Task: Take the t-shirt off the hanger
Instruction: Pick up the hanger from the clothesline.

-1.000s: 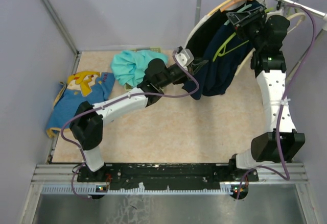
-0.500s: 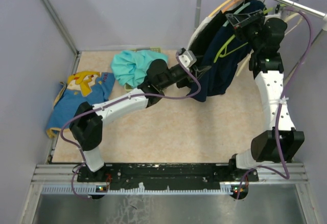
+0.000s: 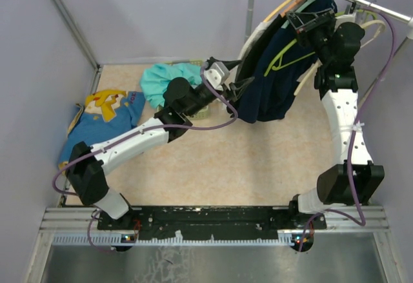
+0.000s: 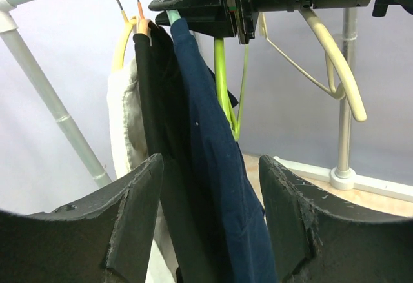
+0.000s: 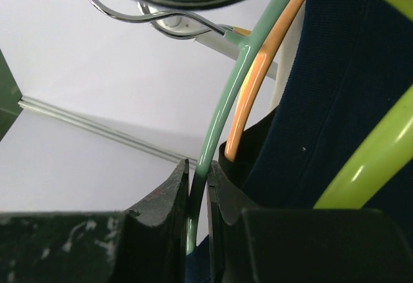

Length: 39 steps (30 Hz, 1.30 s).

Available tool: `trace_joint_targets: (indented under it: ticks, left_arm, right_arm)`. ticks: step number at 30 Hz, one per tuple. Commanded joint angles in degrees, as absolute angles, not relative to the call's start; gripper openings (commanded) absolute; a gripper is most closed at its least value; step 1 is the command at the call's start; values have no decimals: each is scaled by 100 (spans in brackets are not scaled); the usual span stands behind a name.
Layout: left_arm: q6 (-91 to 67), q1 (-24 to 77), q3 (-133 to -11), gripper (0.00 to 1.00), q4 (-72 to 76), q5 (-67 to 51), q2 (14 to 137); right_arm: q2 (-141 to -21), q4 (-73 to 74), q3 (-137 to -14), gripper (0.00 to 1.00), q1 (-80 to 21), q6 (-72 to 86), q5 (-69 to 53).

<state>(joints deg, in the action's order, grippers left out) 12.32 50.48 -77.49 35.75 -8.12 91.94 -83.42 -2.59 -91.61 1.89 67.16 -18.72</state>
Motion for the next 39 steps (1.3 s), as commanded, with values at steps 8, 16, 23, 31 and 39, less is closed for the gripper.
trace_joint_targets:
  ticks: [8, 16, 23, 31, 39]
  left_arm:
    - [1328, 5073, -7245, 69, 3616, -372, 8503]
    - [1379, 5072, -7253, 74, 3418, -332, 8113]
    - [1016, 5080, -7640, 75, 2968, -671, 8083]
    - [664, 5087, -8094, 75, 2521, -1076, 8403]
    - [601, 5280, -8576, 75, 2114, -1119, 8947]
  right_arm:
    - [-8111, -1538, -9680, 0, 163, 6592, -2300]
    - [-7754, -1599, -9295, 0, 102, 6422, -2568]
    - [-7213, -1313, -8880, 0, -104, 6040, -2582]
    - [-6507, -1178, -8200, 0, -316, 5853, -2465]
    - [-6051, -998, -7803, 0, -711, 5624, -2040]
